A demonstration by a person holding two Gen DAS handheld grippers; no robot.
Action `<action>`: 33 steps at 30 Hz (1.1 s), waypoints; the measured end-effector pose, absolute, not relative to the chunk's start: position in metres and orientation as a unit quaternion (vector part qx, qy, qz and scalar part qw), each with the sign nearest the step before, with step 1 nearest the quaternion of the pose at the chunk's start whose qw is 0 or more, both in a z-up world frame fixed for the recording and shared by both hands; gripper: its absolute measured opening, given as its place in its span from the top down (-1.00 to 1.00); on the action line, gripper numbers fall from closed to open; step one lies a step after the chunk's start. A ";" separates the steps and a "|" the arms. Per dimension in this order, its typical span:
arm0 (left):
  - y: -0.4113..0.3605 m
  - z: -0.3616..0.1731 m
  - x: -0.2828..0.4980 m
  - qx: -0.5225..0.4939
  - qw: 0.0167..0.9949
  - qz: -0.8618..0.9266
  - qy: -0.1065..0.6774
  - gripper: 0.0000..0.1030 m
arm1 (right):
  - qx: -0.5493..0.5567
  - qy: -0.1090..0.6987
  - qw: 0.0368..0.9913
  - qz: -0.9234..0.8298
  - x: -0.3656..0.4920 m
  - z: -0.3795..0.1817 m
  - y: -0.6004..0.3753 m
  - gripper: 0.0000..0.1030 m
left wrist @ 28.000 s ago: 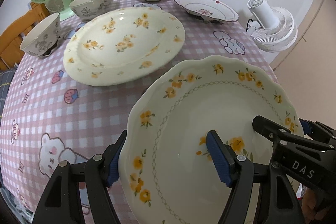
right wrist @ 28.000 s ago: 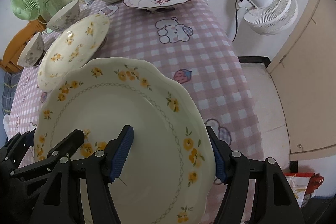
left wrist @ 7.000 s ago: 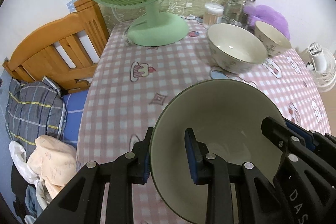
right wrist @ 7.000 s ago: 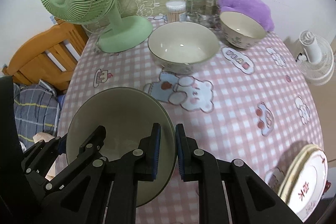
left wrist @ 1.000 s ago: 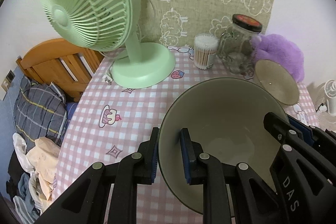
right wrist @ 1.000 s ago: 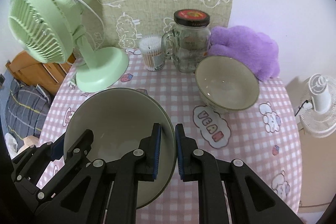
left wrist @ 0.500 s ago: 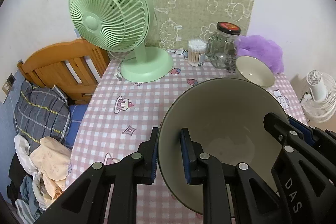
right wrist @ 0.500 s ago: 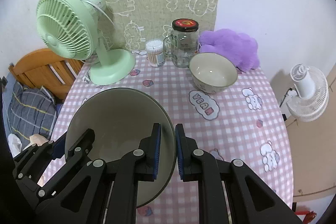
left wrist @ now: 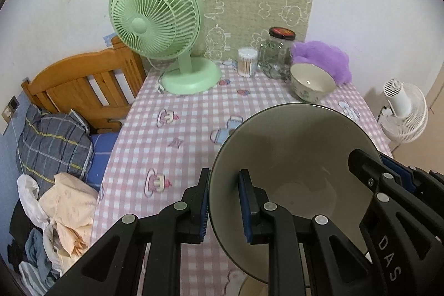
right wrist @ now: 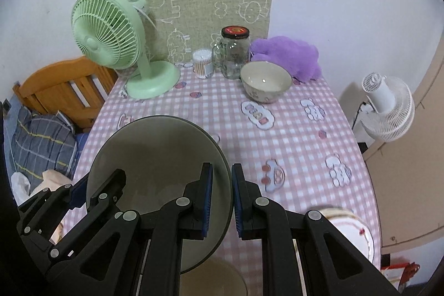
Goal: Organize plates and bowls
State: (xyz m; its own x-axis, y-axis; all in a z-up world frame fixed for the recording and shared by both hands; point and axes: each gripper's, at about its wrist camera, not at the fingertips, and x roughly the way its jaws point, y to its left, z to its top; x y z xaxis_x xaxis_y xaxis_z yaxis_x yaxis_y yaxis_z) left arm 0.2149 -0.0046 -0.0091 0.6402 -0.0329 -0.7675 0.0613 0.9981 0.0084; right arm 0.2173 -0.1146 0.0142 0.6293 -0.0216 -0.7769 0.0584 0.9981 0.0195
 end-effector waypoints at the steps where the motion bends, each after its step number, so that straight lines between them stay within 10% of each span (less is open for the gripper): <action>1: -0.004 -0.011 0.211 0.017 0.905 -0.028 0.424 0.67 | 0.022 0.431 0.902 -0.023 0.212 0.013 -0.114 0.67; 33: -0.012 -0.090 0.136 0.041 0.858 -0.062 0.509 0.67 | 0.023 0.524 0.851 -0.027 0.127 -0.067 -0.120 0.67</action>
State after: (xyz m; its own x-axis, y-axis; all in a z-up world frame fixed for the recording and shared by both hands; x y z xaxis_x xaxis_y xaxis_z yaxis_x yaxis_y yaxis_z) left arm 0.1364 -0.0125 -0.0902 0.4748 -0.0642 -0.8777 0.1478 0.9890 0.0076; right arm 0.1266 -0.1204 -0.0668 0.4492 -0.0223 -0.8932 0.0712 0.9974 0.0109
